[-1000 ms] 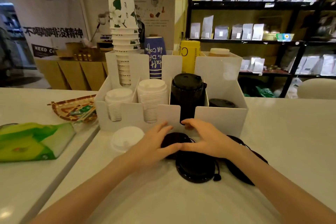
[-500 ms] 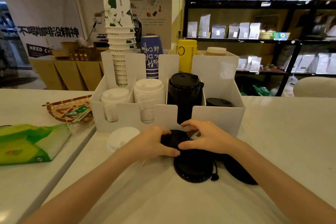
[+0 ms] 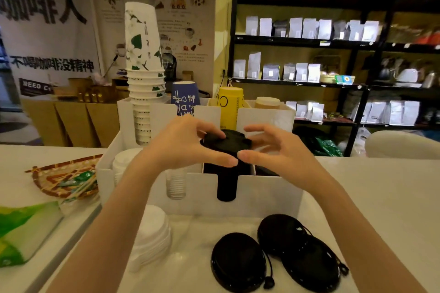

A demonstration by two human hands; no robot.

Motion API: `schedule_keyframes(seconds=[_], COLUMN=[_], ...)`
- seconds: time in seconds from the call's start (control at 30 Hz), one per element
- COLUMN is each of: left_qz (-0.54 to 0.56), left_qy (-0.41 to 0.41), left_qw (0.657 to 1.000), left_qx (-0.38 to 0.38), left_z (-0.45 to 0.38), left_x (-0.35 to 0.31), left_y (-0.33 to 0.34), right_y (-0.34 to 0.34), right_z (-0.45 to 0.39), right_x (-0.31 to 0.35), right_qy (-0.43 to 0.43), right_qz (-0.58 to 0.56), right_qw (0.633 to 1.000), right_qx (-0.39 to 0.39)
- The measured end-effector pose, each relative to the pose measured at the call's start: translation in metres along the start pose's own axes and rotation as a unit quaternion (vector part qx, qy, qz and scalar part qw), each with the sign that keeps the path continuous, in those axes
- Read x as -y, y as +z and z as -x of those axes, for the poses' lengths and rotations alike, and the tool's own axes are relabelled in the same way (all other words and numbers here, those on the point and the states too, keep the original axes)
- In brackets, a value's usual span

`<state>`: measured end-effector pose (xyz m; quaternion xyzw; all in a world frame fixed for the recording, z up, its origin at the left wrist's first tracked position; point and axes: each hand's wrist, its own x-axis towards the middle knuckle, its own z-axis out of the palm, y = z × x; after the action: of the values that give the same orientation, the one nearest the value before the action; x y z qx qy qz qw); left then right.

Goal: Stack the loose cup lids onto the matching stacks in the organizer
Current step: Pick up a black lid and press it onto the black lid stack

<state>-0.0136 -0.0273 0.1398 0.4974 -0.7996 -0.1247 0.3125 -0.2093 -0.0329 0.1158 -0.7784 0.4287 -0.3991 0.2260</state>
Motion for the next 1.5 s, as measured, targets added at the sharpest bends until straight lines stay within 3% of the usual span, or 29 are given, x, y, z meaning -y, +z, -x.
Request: schedule_keyframes(seconds=[0.17, 0.3, 0.7, 1.27, 1.43, 1.5], left_qz=[0.081, 0.092, 0.065, -0.009, 0.017, 0.03], left_qy=[0.05, 0.058, -0.037, -0.051, -0.045, -0.043], left_qw=[0.99, 0.984, 0.988, 0.993, 0.994, 0.993], left_qx=[-0.101, -0.14, -0.132, -0.103, -0.101, -0.102], left_z=[-0.018, -0.034, -0.051, -0.043, -0.042, -0.04], left_x=[0.008, 0.023, 0.046, 0.036, 0.04, 0.042], left_y=[0.01, 0.03, 0.062, 0.065, 0.071, 0.075], right_y=[0.006, 0.015, 0.033, 0.039, 0.038, 0.04], right_z=[-0.014, -0.025, -0.036, -0.033, -0.025, -0.018], right_x=[-0.009, -0.027, -0.056, -0.058, -0.058, -0.055], right_qy=[-0.036, -0.029, 0.023, 0.026, 0.045, 0.041], right_qz=[-0.019, -0.057, -0.066, -0.012, -0.046, -0.031], right_qw=[0.993, 0.986, 0.994, 0.998, 0.997, 0.997], right_qx=[-0.114, -0.153, -0.081, -0.061, -0.037, -0.066])
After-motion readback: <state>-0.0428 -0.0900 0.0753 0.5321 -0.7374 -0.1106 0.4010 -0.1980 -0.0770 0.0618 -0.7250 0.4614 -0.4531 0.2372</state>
